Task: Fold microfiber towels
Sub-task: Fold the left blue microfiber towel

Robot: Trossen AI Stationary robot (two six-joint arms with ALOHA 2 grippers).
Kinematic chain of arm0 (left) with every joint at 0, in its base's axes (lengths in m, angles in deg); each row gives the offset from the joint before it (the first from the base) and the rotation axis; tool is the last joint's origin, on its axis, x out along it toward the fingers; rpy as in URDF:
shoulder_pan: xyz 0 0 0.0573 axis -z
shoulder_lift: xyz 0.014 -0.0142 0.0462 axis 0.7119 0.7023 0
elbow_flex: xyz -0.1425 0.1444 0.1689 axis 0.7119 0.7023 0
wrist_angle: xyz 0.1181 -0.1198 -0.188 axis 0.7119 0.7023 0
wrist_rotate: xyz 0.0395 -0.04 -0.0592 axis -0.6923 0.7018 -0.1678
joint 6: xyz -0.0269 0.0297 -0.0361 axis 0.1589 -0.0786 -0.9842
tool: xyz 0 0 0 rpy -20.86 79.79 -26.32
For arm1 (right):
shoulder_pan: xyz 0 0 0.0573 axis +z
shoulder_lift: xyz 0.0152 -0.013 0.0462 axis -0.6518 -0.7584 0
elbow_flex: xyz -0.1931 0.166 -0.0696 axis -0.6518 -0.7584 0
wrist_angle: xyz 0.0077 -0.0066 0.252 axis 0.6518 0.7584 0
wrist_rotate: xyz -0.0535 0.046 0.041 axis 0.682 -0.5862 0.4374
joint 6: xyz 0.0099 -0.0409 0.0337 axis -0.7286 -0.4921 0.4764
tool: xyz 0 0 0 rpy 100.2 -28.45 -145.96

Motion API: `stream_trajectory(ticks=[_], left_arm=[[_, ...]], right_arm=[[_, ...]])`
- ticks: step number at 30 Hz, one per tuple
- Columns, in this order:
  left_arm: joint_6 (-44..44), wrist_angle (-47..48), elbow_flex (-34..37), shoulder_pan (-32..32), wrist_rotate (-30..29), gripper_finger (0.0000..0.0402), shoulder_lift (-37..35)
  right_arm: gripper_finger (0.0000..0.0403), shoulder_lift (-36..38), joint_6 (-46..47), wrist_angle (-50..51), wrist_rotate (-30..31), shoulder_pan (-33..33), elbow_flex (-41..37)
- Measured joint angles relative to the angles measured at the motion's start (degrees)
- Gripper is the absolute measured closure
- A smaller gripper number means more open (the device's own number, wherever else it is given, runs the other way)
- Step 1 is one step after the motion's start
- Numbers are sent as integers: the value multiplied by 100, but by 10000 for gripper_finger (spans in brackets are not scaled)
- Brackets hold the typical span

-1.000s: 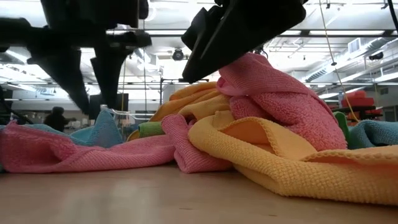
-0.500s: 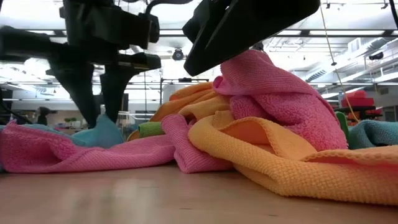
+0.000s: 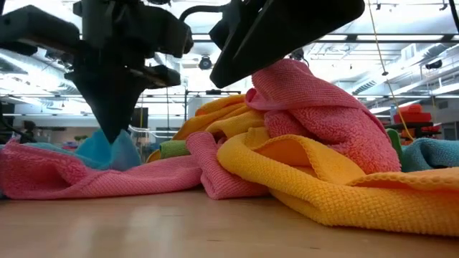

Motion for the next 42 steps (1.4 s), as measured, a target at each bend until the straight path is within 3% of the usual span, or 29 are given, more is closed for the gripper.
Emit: stream_trajectory(ticks=[9, 12, 20, 30, 36, 42], left_arm=[[-2497, 1239, -166, -427, -228, 383, -721], [-2889, 1860, -160, -705, -467, 384, -752], [-2250, 1675, -160, -1356, -976, 383, -752], [-1301, 1579, -155, -1948, -864, 361, -752], [-747, 1536, -155, -1758, -867, 284, -752], [-682, 1579, -127, -891, -863, 235, -971]], right_arm=[[260, 0, -106, -11, 9, 0, 0], [260, 0, -95, -28, 57, 0, 0], [260, 0, -4, -118, 114, 1, 0], [261, 0, -6, -608, 579, 21, -2], [273, 4, -219, -1982, 935, 15, -520], [284, 0, -249, -3301, 1231, -7, -1336]])
